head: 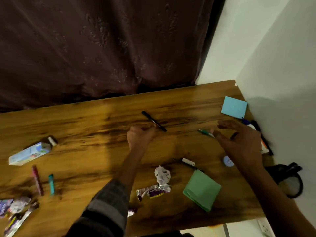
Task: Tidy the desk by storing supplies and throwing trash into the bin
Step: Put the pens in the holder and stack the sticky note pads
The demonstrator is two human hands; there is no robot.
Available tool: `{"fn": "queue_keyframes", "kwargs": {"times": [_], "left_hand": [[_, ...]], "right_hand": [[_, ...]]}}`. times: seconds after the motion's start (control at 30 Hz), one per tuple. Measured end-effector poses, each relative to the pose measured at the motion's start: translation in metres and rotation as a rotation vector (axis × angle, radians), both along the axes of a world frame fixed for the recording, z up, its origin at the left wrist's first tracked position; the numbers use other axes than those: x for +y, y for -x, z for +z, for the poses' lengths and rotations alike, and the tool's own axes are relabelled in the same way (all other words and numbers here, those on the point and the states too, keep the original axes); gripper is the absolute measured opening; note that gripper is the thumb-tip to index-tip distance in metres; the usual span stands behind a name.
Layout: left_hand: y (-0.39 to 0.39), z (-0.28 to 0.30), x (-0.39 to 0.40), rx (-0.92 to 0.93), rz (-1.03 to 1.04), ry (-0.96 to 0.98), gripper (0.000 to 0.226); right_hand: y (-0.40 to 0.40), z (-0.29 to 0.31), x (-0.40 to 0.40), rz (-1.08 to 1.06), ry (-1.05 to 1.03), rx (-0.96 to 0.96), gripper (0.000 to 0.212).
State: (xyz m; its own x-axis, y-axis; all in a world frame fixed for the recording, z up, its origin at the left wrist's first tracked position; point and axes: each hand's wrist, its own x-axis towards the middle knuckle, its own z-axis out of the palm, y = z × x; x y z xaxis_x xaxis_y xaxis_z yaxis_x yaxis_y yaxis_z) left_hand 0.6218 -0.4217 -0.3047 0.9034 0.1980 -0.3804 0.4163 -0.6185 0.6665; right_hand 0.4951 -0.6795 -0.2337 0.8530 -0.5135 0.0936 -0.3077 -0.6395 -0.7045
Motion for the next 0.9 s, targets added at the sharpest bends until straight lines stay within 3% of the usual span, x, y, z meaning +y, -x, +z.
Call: {"fn": "queue_keyframes", "kwargs": {"times": [0.17, 0.33, 0.4, 0.47, 0.7, 0.9], "left_hand": [[-0.055, -0.035, -0.013, 0.085, 0.033, -0.113, 0.083], [-0.067, -0.031, -0.033, 0.147, -0.071, -0.077, 0.034], [-0.062, -0.027, -0.048, 0.129, -0.167, -0.085, 0.025], [-0.052, -0.019, -0.071, 0.097, -0.322, -0.109, 0.026], [0.011, 0.020, -0.157, -0.022, -0.653, 0.135, 0.027], [0.040, 0.026, -0.187, -0.084, -0.784, 0.300, 0.022]], "right_hand": [[0.001, -0.003, -0.008, -0.100, -0.028, 0.042, 0.031], [0.000, -0.012, -0.014, -0.205, -0.038, 0.052, 0.025], [0.003, -0.016, -0.020, -0.243, -0.034, 0.071, 0.024], [0.007, -0.019, -0.031, -0.295, -0.033, 0.096, 0.024], [0.012, -0.011, -0.092, -0.385, 0.161, 0.201, 0.026], [-0.025, -0.017, -0.136, -0.240, 0.323, 0.609, 0.023]]}}
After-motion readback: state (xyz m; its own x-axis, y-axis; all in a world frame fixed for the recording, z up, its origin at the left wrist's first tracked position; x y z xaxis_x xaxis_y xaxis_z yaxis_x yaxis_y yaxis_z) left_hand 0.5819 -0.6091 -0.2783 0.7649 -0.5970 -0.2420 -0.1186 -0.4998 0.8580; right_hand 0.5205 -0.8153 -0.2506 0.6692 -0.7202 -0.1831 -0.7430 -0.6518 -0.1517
